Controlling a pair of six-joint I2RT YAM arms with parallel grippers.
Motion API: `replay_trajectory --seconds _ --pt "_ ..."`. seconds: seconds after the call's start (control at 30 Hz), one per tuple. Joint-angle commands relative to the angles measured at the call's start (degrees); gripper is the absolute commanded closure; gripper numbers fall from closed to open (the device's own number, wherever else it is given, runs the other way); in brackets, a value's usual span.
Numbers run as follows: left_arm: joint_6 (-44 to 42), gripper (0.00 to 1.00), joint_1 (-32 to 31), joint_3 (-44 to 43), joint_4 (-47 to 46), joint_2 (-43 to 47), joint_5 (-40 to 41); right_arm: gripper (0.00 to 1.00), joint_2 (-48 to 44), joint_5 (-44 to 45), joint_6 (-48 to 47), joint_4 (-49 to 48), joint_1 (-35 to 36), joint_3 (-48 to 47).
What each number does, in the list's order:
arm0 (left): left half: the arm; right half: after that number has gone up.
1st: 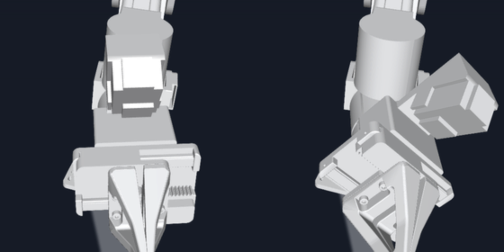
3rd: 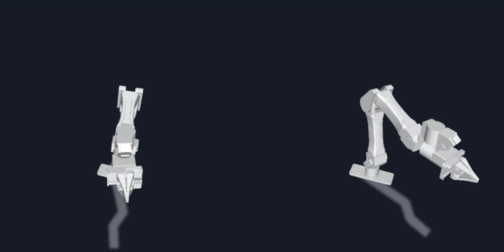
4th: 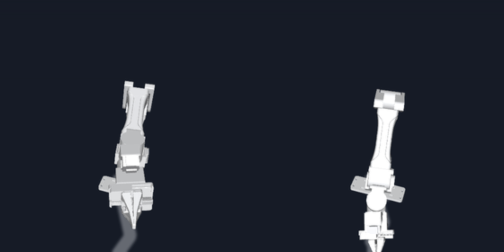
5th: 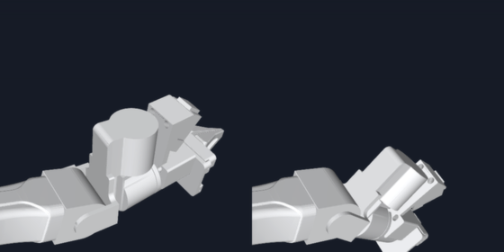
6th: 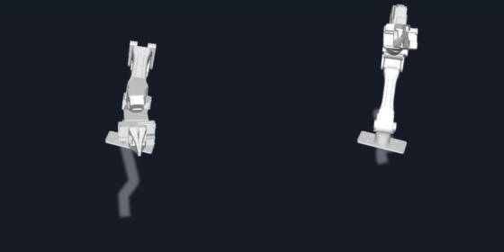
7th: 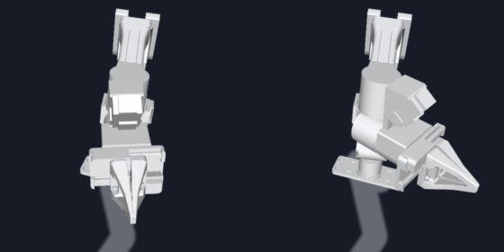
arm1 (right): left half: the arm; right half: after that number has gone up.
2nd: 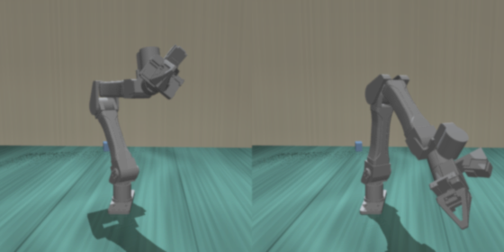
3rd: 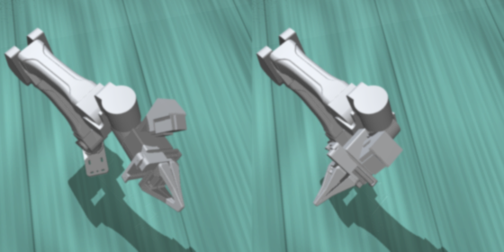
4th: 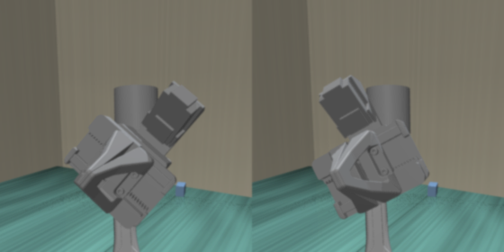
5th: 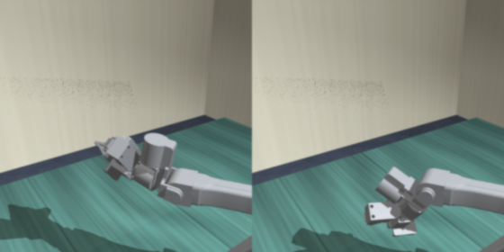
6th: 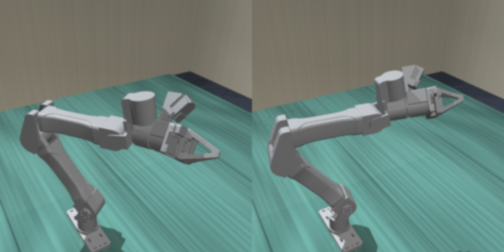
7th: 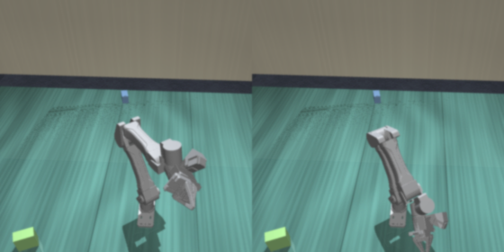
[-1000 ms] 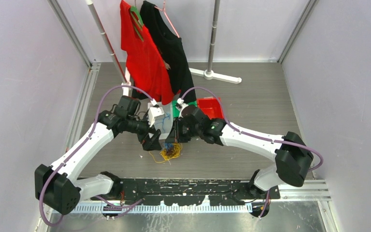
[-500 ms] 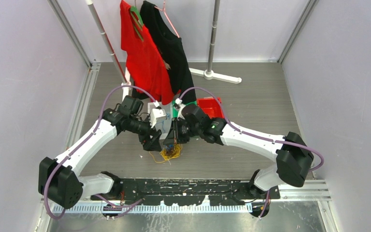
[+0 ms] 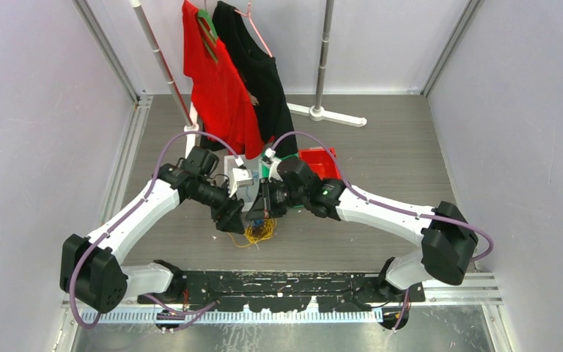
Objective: Untangle the cables
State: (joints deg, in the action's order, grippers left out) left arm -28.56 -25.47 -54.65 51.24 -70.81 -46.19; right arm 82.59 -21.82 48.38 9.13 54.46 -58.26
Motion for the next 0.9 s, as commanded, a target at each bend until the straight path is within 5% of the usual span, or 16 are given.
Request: replay_trajectory --seconds 0.0,0.23,0.67,0.77,0.87 --pt "0.9 0.29 0.2 -0.9 -1.9 0.0 -5.0 0.99 -4.9 -1.4 1.6 -5.3 -1.1 0.2" --pt "8.4 0.18 0.1 5.2 -14.1 5.0 -8.6 0.99 -10.0 -1.9 7.6 -10.9 -4.3 3.0" --pt "25.6 0.18 0.1 3.5 -23.5 5.2 -16.5 0.99 -7.6 -2.6 17.3 -20.2 -6.1 3.2" --pt "28.0 0.25 0.2 3.9 -25.0 5.7 -18.3 0.99 -6.7 -2.1 18.3 -20.9 -6.1 2.0" --pt "29.3 0.43 0.1 4.1 -25.5 6.0 -18.1 0.99 -6.1 -1.4 18.6 -21.0 -6.1 1.6"
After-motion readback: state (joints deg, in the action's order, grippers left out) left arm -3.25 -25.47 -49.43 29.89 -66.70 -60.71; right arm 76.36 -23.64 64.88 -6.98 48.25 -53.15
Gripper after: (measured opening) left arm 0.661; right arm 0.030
